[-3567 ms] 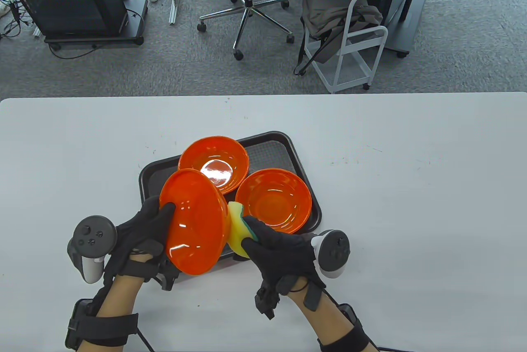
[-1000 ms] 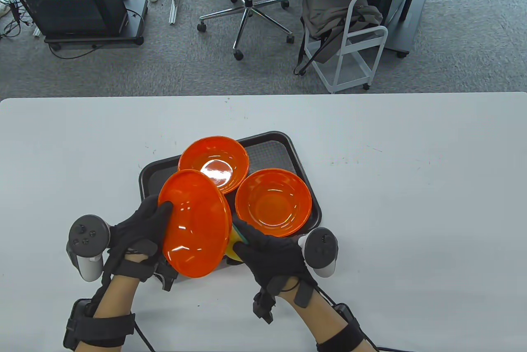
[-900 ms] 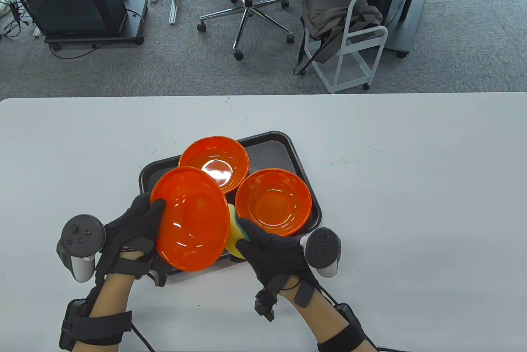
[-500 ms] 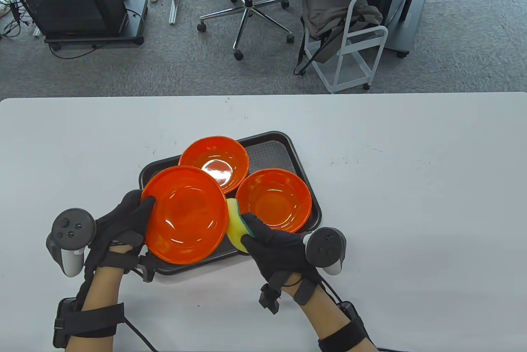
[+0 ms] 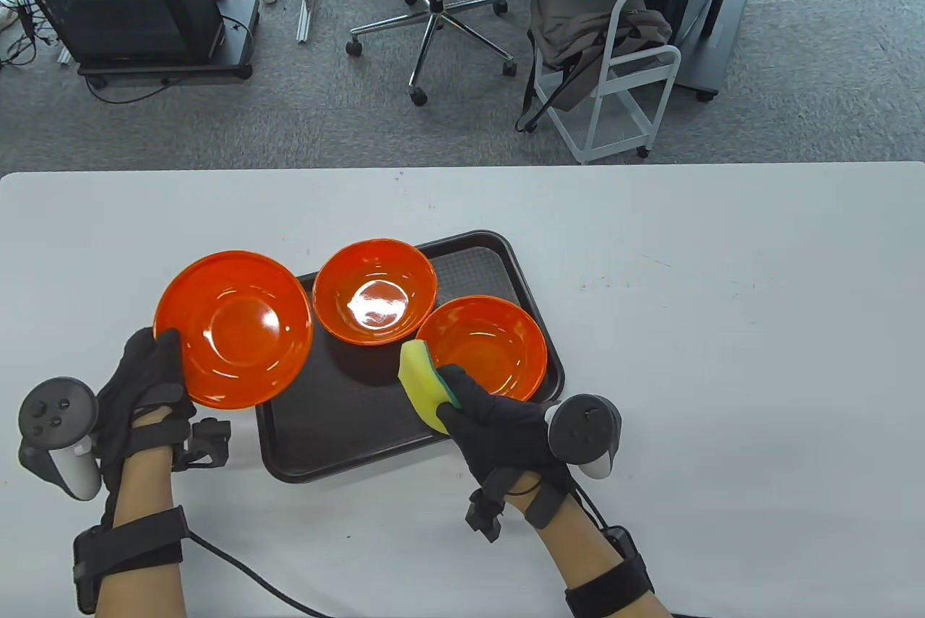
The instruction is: Wipe bowl with sponge
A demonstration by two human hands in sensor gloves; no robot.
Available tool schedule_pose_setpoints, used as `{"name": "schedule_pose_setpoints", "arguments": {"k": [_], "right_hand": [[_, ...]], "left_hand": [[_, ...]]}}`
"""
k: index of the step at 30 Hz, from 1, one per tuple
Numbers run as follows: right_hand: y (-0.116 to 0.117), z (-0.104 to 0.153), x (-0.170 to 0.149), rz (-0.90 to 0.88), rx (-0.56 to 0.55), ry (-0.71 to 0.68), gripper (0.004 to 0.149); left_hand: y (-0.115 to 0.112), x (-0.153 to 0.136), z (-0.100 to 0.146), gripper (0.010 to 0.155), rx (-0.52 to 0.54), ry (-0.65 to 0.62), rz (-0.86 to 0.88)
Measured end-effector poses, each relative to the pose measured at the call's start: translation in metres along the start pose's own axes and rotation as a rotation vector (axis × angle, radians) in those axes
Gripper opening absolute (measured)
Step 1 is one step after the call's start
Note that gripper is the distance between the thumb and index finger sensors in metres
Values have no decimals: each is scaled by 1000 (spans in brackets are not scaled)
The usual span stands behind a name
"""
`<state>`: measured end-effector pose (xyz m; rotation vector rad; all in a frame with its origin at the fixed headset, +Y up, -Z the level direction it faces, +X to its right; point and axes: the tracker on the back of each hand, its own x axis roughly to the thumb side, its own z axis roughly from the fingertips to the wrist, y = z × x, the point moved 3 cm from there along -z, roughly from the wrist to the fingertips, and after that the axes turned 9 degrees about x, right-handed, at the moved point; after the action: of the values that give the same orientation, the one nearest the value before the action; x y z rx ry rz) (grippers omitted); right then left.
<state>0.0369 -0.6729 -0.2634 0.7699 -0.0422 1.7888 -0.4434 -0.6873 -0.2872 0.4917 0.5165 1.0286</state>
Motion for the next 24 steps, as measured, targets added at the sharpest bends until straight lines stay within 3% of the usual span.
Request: {"name": "schedule_pose_setpoints", "arguments": {"k": [8,24], "right_hand": [[-5,1,2,4,-10,-11,51],[-10,3,4,-19,-18,-24,51]], "left_hand": [[19,-36,-8,56,74,202,129],[-2,-98,-2,61,37,458,44]]}}
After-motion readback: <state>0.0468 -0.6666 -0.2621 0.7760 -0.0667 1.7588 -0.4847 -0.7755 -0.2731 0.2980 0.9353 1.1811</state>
